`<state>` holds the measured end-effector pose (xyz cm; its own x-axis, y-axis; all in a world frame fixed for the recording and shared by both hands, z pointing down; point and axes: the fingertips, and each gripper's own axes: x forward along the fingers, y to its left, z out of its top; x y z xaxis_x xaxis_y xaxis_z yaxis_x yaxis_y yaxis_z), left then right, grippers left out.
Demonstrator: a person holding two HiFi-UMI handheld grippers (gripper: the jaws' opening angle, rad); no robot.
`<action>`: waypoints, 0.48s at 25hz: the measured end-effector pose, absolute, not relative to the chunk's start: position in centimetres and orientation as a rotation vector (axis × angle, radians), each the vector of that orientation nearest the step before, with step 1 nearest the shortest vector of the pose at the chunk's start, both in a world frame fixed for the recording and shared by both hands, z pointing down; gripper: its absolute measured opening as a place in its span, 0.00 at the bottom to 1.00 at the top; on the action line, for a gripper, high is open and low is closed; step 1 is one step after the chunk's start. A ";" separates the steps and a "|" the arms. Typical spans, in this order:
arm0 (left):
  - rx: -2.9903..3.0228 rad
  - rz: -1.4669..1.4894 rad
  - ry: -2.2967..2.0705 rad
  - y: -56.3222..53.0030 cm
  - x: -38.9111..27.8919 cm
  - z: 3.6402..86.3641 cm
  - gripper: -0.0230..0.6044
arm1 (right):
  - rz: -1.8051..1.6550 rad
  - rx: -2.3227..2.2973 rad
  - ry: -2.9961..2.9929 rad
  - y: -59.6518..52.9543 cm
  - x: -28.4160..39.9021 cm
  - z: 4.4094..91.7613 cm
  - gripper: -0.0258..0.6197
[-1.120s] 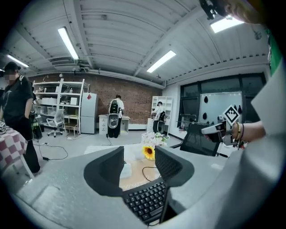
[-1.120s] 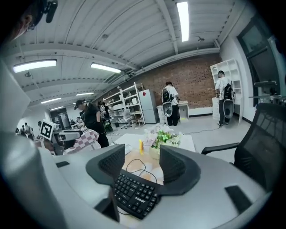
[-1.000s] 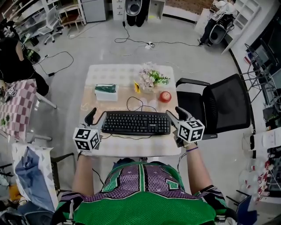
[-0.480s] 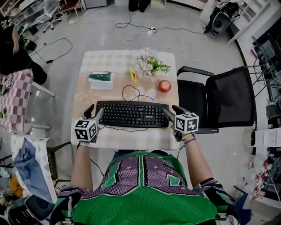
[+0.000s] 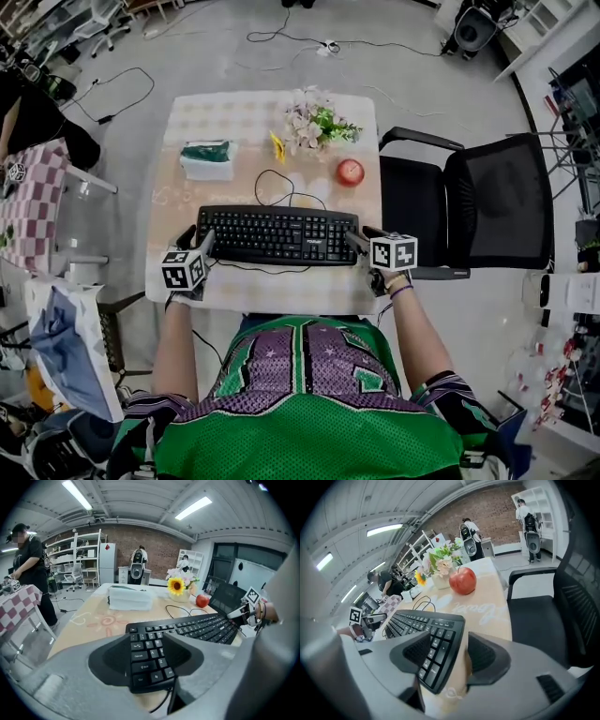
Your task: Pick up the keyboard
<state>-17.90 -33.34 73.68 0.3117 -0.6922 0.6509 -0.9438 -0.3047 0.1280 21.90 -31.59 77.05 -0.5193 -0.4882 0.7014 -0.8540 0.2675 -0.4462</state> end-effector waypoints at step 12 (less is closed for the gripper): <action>1.988 0.715 -1.427 -33.1 -18.7 76.5 0.37 | 1.363 1.120 -2.115 -31.7 21.0 78.1 0.41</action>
